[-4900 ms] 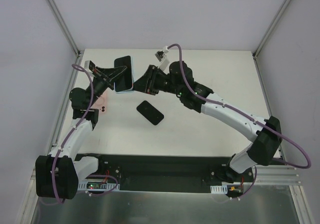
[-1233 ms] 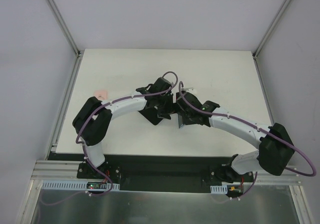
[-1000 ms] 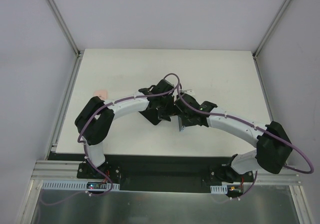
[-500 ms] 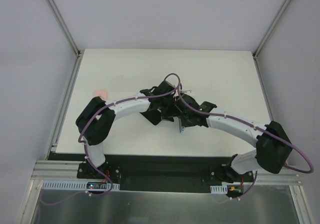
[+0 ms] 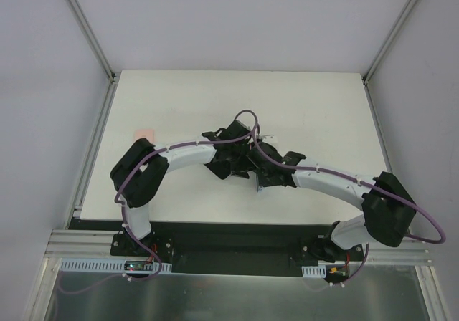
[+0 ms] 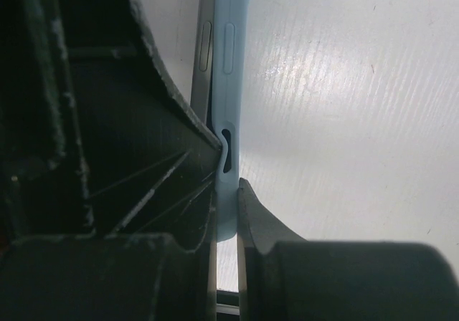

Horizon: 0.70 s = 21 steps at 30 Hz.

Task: Take the phone out of the phone case
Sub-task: Remove the phone case from the phone.

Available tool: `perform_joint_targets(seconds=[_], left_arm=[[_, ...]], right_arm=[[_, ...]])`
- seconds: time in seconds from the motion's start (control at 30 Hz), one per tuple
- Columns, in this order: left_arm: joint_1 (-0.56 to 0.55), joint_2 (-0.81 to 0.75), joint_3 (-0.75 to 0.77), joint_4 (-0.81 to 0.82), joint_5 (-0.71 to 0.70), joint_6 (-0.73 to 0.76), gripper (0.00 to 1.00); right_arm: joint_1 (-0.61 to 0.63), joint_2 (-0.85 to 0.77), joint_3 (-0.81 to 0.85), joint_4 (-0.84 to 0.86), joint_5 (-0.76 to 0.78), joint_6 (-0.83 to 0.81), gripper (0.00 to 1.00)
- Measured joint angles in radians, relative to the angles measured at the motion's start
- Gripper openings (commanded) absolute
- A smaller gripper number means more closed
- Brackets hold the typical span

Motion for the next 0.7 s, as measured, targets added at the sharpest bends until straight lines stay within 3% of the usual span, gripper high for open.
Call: perform_joint_targets(seconds=[0.7], left_arm=[[-0.022, -0.019, -0.031, -0.008, -0.106, -0.014, 0.49]], right_arm=[[0.025, -0.010, -0.023, 0.074, -0.002, 0.008, 0.01]])
